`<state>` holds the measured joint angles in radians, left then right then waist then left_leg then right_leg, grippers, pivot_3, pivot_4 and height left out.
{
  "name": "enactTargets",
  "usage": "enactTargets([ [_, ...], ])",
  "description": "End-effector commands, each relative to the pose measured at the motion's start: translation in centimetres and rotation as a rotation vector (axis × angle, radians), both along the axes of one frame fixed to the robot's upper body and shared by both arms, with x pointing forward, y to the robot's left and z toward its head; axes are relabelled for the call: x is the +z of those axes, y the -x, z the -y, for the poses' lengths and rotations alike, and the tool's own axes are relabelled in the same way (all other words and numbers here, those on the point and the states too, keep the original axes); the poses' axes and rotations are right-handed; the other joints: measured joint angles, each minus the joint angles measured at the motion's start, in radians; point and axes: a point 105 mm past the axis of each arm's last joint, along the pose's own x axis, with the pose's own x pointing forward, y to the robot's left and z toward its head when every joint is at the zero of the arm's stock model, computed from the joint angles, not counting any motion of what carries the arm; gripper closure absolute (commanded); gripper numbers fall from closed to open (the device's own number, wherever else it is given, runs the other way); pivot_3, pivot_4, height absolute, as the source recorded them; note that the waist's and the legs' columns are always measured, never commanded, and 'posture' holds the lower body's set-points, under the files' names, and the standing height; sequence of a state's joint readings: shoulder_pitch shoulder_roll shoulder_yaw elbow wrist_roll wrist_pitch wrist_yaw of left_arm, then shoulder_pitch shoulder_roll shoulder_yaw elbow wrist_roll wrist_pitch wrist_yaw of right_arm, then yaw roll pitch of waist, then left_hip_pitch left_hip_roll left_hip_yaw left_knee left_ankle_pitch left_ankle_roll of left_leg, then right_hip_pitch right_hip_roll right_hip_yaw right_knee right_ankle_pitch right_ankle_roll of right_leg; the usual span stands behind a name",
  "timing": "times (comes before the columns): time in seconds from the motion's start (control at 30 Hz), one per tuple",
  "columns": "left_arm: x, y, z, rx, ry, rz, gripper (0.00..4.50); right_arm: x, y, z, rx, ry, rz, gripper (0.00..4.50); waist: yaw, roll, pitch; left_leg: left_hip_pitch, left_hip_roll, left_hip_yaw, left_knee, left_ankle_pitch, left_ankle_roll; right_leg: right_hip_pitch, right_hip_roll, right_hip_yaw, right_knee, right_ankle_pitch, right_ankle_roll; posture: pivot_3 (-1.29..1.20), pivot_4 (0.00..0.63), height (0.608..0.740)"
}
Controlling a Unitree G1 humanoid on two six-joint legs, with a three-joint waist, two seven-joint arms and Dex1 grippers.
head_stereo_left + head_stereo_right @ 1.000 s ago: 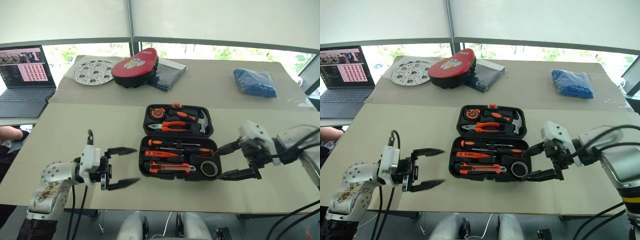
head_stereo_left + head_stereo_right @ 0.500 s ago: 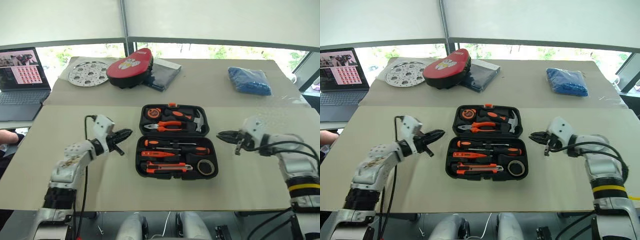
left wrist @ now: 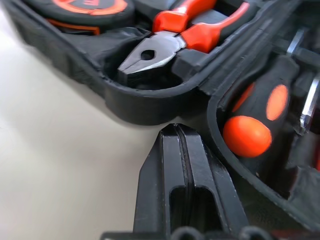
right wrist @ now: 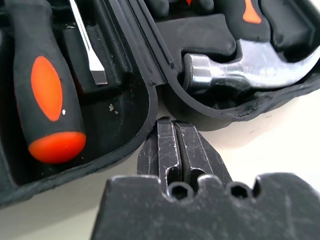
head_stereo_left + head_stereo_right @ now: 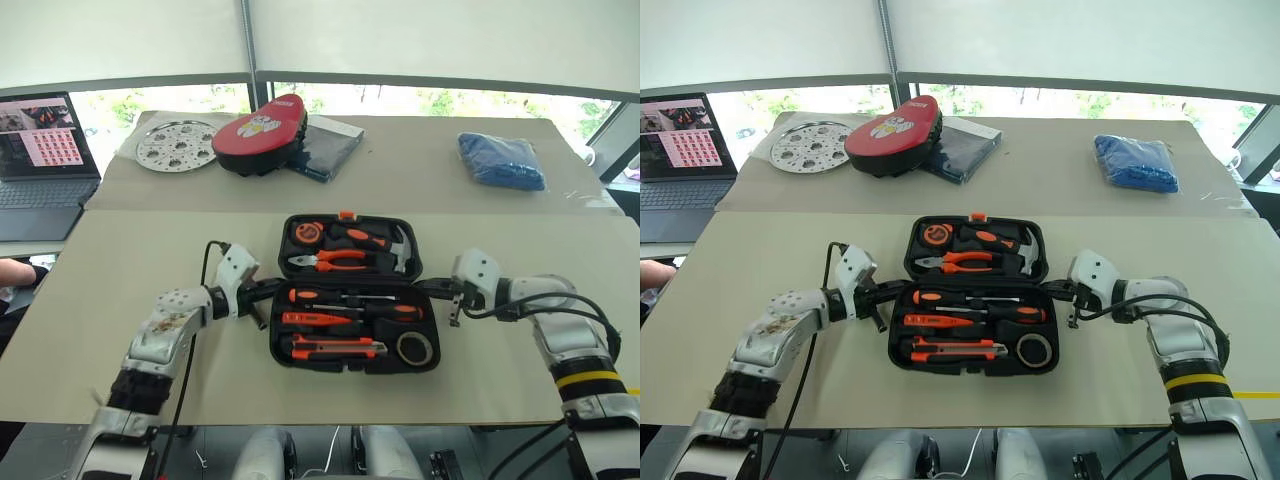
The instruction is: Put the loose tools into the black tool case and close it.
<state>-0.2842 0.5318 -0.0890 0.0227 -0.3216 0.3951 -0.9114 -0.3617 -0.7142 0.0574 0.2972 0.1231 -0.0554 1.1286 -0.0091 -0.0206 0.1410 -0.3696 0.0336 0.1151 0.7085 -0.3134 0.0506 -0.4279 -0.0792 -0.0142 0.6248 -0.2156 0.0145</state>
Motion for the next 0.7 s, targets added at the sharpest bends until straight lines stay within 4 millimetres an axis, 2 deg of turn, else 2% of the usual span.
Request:
enactTargets([
  [0.03,1.4,0.5,-0.9,0.02,0.01,0.061,4.5,1.8,-0.1,1.5,-0.054,-0.01,0.084,4.48,0.001,0.0,0.0,0.0,0.0,0.0,0.0,0.0,0.0,0.0,0.0,0.0,0.0,0.0,0.0,0.0,0.15,0.74],
  [0.1,2.6,-0.8,-2.6,0.142,0.005,0.137,4.5,3.0,-0.6,2.4,-0.136,-0.074,0.081,4.48,0.002,0.0,0.0,0.0,0.0,0.0,0.0,0.0,0.0,0.0,-0.001,0.0,-0.002,0.0,0.0,0.0,0.15,0.74],
  [0.17,2.4,-1.2,-4.2,0.209,-0.082,0.088,4.5,3.9,-0.3,2.9,-0.177,-0.126,0.02,4.48,0.002,0.0,0.0,0.001,-0.001,0.0,0.0,0.0,0.001,0.0,-0.002,0.0,-0.002,0.0,0.0,0.0,0.15,0.74],
  [0.2,2.2,-1.1,-4.8,0.222,-0.123,0.044,3.98,4.1,0.0,3.0,-0.179,-0.135,-0.017,3.91,0.002,0.0,0.0,0.001,-0.001,0.0,0.001,-0.001,0.001,0.0,-0.003,0.0,0.0,0.0,-0.001,0.0,0.15,0.74],
  [0.23,2.6,-0.8,-4.8,0.206,-0.1,0.01,3.66,4.5,0.2,3.0,-0.19,-0.151,-0.054,3.6,0.002,0.0,0.0,0.001,-0.001,0.0,0.001,-0.001,0.001,0.0,-0.003,0.0,0.001,0.001,-0.001,0.0,0.15,0.74],
  [0.27,3.3,-0.6,-4.9,0.208,-0.064,-0.039,3.38,4.5,0.0,3.4,-0.277,-0.114,-0.119,3.33,0.001,0.0,0.0,0.002,-0.001,-0.001,0.0,-0.001,0.001,0.0,-0.002,0.0,0.001,0.001,-0.001,0.0,0.15,0.74],
  [0.33,4.4,-0.3,-4.8,0.197,-0.025,-0.106,2.66,4.2,-0.6,5.0,-0.449,0.073,-0.169,2.68,-0.001,0.0,0.0,0.002,0.0,-0.001,0.0,-0.001,0.001,-0.001,-0.002,0.0,0.003,0.001,-0.001,0.0,0.15,0.74],
  [0.4,4.5,-0.4,-5.3,0.228,-0.112,-0.154,1.88,4.9,-0.9,4.5,-0.479,0.095,-0.209,1.97,-0.002,0.0,0.001,0.0,-0.001,-0.001,0.001,0.0,0.001,-0.004,-0.004,0.0,0.004,0.001,-0.001,0.0,0.15,0.74],
  [0.47,5.1,-0.8,-5.0,0.261,-0.094,-0.218,1.19,6.2,-1.2,3.1,-0.484,-0.008,-0.265,1.33,-0.002,0.0,0.001,-0.001,-0.001,-0.001,0.001,0.0,0.0,-0.005,-0.003,0.0,0.005,0.001,-0.002,0.0,0.15,0.74],
  [0.53,5.9,-1.4,-4.2,0.266,-0.051,-0.227,0.36,6.8,-1.7,2.5,-0.505,-0.035,-0.293,0.53,-0.002,0.0,0.001,-0.001,-0.001,-0.001,0.001,0.0,0.001,-0.006,0.0,0.001,0.005,0.001,-0.002,0.0,0.15,0.74],
  [0.57,6.2,-1.7,-3.8,0.268,-0.027,-0.237,0.09,6.8,-2.0,2.4,-0.528,-0.042,-0.315,0.26,-0.001,0.0,0.001,-0.002,-0.001,-0.001,0.001,0.0,0.001,-0.006,0.0,0.001,0.005,0.001,-0.002,0.0,0.15,0.74],
  [0.6,6.6,-2.4,-3.0,0.289,-0.001,-0.245,0.0,6.8,-2.5,1.9,-0.562,-0.071,-0.358,0.07,-0.001,-0.001,0.001,-0.002,-0.001,-0.001,0.001,0.0,0.0,-0.006,0.001,0.001,0.004,0.001,-0.002,0.0,0.15,0.74],
  [0.7,6.9,-3.8,-1.5,0.337,0.021,-0.253,0.0,6.8,-3.7,0.6,-0.627,-0.131,-0.448,0.07,-0.001,-0.001,0.001,-0.005,-0.002,-0.001,0.003,0.001,-0.001,-0.007,0.001,0.001,0.004,0.001,-0.002,0.0,0.15,0.74],
])
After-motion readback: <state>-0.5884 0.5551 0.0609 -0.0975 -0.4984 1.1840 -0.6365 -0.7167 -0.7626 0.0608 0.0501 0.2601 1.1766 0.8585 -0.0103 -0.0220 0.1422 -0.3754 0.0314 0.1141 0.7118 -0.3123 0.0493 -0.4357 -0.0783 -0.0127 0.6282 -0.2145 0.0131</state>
